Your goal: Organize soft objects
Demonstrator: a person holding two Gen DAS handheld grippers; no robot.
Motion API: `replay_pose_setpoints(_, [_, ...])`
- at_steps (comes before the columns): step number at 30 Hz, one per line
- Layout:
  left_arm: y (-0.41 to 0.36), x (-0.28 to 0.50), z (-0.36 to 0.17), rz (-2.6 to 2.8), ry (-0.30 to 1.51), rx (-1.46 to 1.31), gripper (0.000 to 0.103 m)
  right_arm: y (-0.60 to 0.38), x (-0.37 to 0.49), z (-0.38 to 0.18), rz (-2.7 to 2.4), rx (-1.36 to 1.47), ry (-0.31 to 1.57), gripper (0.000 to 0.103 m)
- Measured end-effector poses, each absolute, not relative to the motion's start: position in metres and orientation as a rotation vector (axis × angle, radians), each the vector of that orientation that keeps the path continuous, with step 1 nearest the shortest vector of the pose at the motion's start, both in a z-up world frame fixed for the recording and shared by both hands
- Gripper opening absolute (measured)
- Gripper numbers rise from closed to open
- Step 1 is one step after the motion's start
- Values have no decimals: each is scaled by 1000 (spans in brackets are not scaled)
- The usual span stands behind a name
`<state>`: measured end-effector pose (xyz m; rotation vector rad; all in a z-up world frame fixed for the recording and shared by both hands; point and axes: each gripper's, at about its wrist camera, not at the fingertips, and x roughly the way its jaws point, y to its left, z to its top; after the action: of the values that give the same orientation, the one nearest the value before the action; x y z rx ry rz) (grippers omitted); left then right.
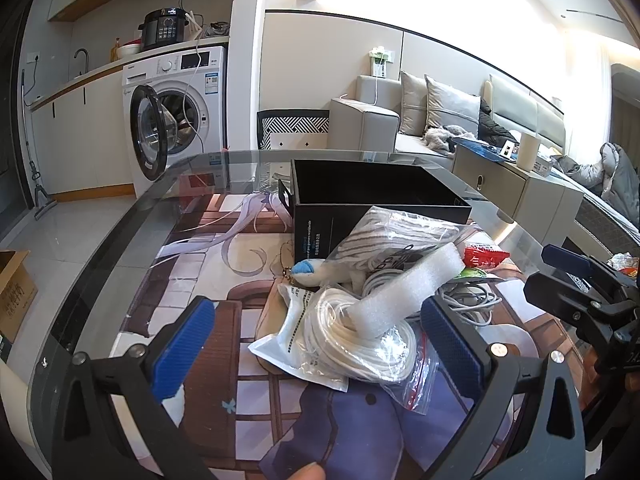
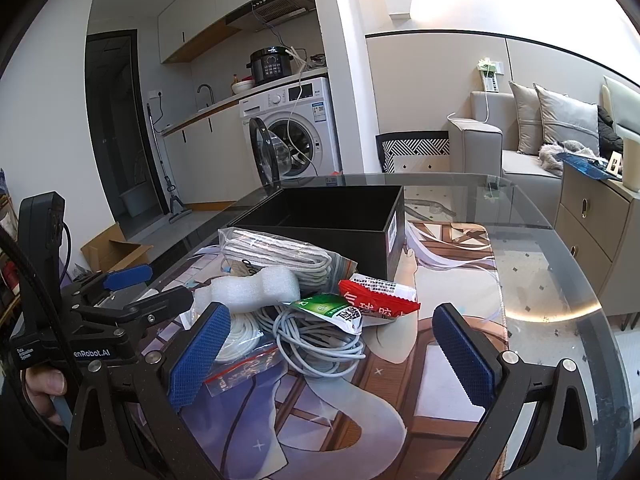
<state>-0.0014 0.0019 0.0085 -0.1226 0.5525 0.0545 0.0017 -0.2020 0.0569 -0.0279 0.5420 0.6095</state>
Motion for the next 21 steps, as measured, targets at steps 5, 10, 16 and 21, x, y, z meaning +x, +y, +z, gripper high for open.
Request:
replay_pose_setpoints(5, [2,-1,9,54,553,-121,103,-202,2,57,608,-28,540,103])
replay_pose_setpoints(10, [2,-2,9,53,550,-122,103,-203,2,57,607,-30,541,103])
replay_pose_setpoints(16, [2,-2,9,53,551,-121,103,-204,1,58,607,-30,542,103])
replay_pose_setpoints(21, [2,-2,10,55,550,-121,103,-204,1,58,606,-30,539,103])
